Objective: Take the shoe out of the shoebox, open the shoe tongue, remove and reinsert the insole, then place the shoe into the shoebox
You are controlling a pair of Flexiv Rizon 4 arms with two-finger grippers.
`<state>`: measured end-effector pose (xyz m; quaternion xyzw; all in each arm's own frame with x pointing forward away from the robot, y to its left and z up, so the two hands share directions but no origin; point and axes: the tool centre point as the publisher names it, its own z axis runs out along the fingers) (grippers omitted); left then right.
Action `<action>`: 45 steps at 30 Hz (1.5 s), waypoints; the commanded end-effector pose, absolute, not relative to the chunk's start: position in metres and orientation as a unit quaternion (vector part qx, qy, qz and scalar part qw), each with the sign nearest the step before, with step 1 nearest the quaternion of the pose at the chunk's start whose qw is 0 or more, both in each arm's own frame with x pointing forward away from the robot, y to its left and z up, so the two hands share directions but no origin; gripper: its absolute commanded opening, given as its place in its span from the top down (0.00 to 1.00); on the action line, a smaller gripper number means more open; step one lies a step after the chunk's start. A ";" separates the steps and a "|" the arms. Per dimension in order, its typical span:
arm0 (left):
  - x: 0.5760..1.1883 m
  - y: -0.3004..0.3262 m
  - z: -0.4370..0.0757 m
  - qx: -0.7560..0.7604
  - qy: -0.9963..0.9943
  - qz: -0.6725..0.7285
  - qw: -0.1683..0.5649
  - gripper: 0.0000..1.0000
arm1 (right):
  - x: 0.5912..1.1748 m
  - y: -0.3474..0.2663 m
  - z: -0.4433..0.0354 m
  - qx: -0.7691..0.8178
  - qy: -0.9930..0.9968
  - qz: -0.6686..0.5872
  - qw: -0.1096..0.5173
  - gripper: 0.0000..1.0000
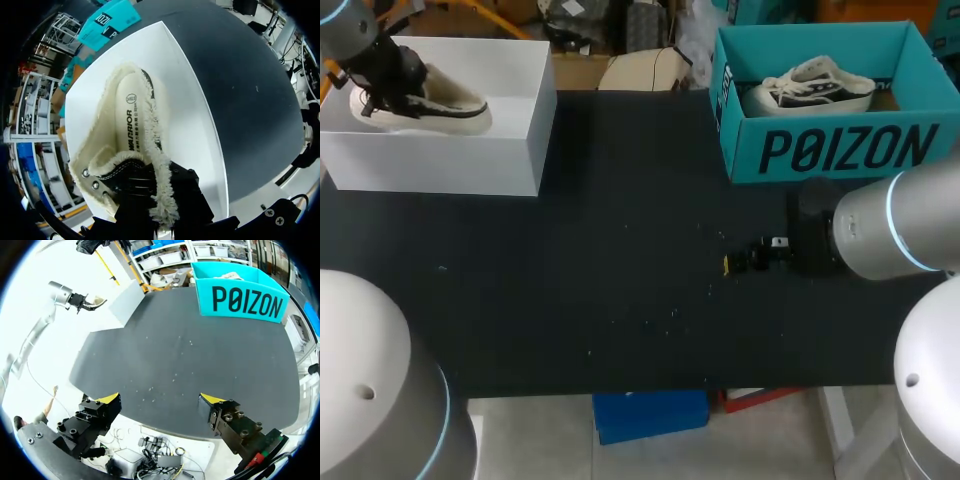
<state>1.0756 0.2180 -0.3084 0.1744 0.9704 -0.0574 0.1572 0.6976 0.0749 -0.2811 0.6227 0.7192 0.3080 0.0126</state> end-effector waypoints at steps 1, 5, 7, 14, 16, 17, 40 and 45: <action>1.077 0.218 -0.317 0.176 0.970 -0.062 0.159 1.00 | 0.697 0.075 -0.281 0.623 0.719 0.308 0.012 0.00; 1.080 0.217 -0.323 0.176 0.970 -0.065 0.156 1.00 | 0.697 0.075 -0.281 0.623 0.719 0.308 0.012 0.00; 1.083 0.217 -0.325 0.175 0.970 -0.069 0.154 0.67 | 0.697 0.075 -0.281 0.623 0.719 0.308 0.012 0.00; 1.089 0.214 -0.325 0.178 0.970 -0.078 0.148 0.53 | 0.697 0.075 -0.281 0.623 0.719 0.308 0.012 0.00; 1.090 0.211 -0.318 0.182 0.969 -0.079 0.149 0.58 | 0.697 0.075 -0.281 0.623 0.719 0.308 0.012 0.00; 1.090 0.210 -0.313 0.183 0.968 -0.079 0.150 0.60 | 0.697 0.075 -0.281 0.623 0.719 0.308 0.012 0.00; 0.985 0.092 -0.228 0.219 0.966 -0.094 0.105 0.42 | 0.697 0.075 -0.281 0.623 0.719 0.308 0.012 0.00; 0.945 0.071 -0.242 0.224 0.966 -0.096 0.088 0.02 | 0.697 0.075 -0.281 0.623 0.719 0.308 0.012 0.00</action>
